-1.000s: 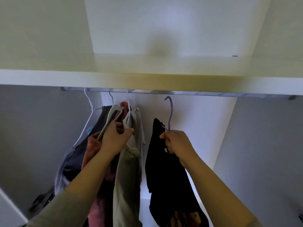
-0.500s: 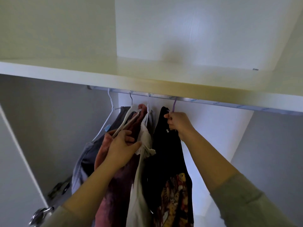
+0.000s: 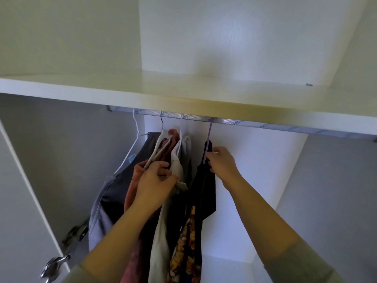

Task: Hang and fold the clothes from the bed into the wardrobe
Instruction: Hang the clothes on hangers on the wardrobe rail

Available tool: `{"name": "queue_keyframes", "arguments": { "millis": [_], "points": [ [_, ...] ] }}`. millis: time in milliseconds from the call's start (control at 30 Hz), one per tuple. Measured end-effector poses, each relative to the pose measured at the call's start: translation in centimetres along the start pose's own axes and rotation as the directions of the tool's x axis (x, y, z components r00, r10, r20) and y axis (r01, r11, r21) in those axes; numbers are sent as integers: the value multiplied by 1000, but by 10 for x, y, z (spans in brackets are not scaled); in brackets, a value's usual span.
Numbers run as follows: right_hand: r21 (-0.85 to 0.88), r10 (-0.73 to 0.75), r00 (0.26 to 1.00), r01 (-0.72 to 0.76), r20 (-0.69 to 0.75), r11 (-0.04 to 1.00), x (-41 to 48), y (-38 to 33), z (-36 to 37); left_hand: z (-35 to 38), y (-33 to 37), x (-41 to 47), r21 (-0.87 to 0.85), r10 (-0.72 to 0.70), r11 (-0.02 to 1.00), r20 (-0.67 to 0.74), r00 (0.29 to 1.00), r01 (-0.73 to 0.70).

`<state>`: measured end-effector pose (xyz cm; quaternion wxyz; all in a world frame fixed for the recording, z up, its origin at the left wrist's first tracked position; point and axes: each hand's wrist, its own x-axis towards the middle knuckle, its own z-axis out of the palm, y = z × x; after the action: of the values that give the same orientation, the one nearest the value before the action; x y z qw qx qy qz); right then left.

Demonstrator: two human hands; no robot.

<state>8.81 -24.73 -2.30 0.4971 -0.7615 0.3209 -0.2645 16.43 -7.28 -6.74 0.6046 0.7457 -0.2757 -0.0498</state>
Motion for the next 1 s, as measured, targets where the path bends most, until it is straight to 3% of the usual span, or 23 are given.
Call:
{"name": "queue_keyframes", "arguments": {
  "millis": [267, 700, 1000],
  "points": [
    [111, -98, 995, 101, -26, 989, -62, 12, -17, 0, 17, -28, -22, 66, 998, -4, 998, -66],
    [223, -95, 981, 56, 167, 973, -138, 54, -27, 17, 6, -124, -195, -133, 975, -127, 983, 107],
    [229, -165, 934, 94, 318, 969, -212, 26, 20, -59, 9, -202, -110, -180, 981, -236, 955, 158]
  ]
}}
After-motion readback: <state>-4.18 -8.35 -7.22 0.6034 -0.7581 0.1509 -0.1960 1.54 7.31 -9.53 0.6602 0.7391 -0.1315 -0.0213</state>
